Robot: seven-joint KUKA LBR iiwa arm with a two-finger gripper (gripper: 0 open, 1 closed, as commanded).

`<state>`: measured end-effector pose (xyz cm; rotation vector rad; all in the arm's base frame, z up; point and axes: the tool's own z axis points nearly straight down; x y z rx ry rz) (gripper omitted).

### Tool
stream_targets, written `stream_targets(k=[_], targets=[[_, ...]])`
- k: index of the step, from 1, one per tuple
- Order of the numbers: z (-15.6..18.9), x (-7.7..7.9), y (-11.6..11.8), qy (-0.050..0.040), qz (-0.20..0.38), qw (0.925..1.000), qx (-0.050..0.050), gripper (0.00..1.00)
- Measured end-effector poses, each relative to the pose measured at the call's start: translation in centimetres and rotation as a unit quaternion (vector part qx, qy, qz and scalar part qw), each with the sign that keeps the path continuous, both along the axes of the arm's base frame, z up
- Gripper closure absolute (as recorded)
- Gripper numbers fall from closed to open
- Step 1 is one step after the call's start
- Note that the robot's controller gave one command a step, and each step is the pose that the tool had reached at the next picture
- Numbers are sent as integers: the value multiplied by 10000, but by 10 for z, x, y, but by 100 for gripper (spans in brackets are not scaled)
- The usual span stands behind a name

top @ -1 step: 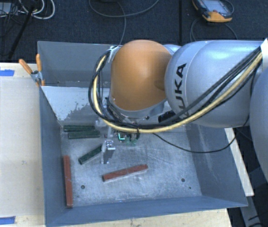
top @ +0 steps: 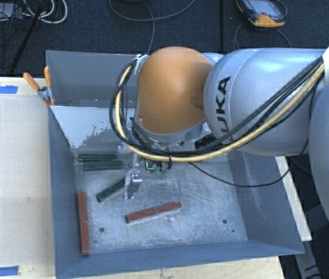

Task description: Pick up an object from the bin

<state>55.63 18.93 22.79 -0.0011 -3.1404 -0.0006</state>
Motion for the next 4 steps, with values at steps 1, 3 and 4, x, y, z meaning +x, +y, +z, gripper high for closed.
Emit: stream_targets(k=[1,3,4], targets=[[-37,19,-7,-40,328,9995,9,0],[-153,36,4,-21,768,9970,6,100],[0,37,-17,-33,1003,9949,4,100]])
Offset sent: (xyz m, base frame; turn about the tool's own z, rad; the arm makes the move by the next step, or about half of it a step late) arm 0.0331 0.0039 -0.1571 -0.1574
